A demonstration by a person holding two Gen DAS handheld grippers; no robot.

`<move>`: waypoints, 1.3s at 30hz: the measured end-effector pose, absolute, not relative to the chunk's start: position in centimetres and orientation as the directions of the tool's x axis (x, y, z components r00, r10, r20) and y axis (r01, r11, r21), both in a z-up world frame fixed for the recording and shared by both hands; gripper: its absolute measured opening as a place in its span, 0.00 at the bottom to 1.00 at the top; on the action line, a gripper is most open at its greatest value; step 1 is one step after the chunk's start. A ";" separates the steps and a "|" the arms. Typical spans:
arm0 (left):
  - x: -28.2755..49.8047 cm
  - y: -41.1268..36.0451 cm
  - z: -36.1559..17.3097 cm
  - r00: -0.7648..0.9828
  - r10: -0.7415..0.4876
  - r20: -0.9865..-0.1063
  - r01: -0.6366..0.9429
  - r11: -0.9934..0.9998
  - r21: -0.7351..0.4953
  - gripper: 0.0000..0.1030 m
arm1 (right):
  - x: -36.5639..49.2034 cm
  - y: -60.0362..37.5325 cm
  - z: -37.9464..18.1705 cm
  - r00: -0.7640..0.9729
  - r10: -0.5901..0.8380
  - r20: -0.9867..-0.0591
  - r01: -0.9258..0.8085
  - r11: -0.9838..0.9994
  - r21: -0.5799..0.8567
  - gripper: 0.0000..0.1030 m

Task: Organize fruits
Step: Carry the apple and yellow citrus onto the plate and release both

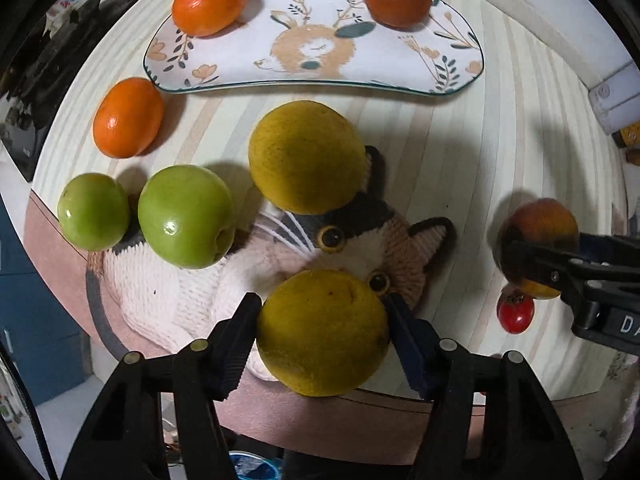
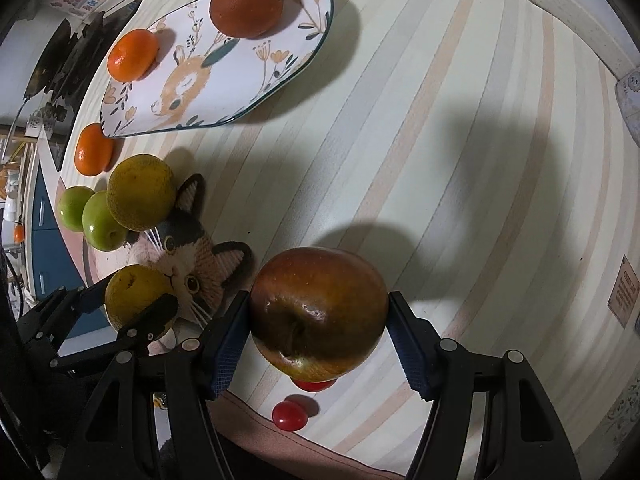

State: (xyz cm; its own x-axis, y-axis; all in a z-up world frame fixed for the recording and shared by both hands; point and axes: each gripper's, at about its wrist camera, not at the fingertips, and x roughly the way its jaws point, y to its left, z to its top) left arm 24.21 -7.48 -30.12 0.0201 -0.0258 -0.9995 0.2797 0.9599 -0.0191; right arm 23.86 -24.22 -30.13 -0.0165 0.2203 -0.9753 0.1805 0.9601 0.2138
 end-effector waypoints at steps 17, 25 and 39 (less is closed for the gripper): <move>26.4 -5.6 -22.6 0.141 -0.141 -0.980 0.257 0.961 -0.101 0.59 | 26.9 -23.7 -27.2 0.042 0.307 -0.951 0.217 0.926 0.309 0.67; 34.0 -3.2 -20.3 0.229 -0.135 -0.964 0.185 0.978 -0.093 0.59 | 37.9 -21.2 -21.7 0.144 0.356 -0.923 0.141 0.916 0.375 0.67; 40.6 -0.1 -26.9 0.114 -0.247 -0.962 -0.079 0.963 -0.256 0.59 | 52.7 -15.0 -29.5 -0.028 0.393 -0.919 0.176 0.907 0.383 0.67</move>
State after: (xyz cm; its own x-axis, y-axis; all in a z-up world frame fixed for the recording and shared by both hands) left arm 40.61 -0.11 -26.91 0.1145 -0.2467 -0.9623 -0.0787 0.9634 -0.2563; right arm 52.65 -15.05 -29.51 -0.0283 0.3932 -0.9190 0.1765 0.9069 0.3826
